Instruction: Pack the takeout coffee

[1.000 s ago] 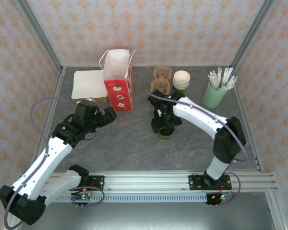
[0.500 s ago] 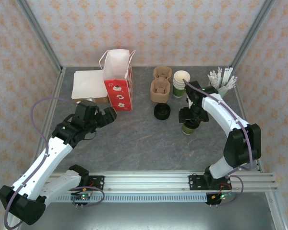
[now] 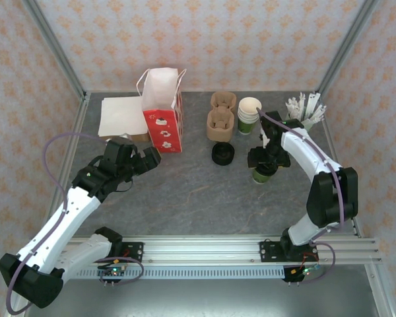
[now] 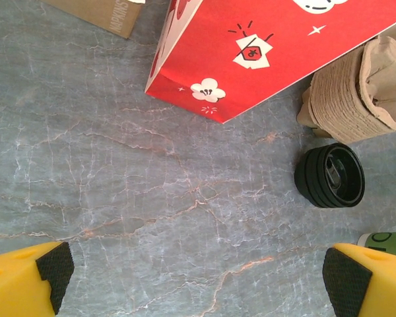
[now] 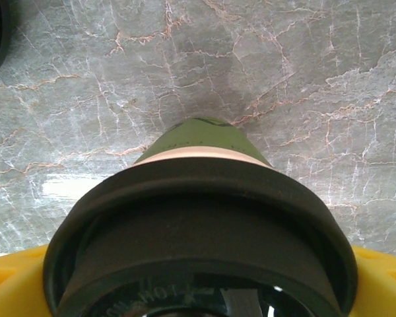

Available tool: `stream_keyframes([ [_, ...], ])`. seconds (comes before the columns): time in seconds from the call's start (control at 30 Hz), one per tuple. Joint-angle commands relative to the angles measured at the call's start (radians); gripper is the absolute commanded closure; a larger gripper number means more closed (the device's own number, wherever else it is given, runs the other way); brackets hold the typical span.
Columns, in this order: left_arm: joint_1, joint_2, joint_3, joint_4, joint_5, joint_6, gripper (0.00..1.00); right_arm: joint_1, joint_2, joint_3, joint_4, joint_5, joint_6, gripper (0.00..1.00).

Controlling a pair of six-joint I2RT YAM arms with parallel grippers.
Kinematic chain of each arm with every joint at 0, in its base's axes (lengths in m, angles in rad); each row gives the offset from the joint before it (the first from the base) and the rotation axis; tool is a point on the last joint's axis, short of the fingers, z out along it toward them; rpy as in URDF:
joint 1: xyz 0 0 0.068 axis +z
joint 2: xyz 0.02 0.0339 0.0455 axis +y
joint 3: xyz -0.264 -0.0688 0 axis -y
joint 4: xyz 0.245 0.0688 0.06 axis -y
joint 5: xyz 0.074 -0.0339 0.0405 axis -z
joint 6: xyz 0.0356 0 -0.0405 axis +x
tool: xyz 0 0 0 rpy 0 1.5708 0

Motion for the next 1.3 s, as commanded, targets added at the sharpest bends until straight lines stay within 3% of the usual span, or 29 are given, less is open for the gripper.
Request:
stream_keyframes([
  [0.0,0.007,0.006,0.036,-0.020,-0.002,0.008,0.00,-0.006,0.024,-0.019,-0.006,0.008,-0.010,0.02],
  [0.63,0.008,0.019,0.043,-0.019,0.008,0.016,0.00,-0.006,-0.037,0.054,-0.057,-0.015,0.001,0.01],
  [1.27,0.008,0.008,0.068,-0.043,-0.011,0.034,0.00,-0.006,-0.019,0.211,-0.112,0.058,-0.019,0.01],
])
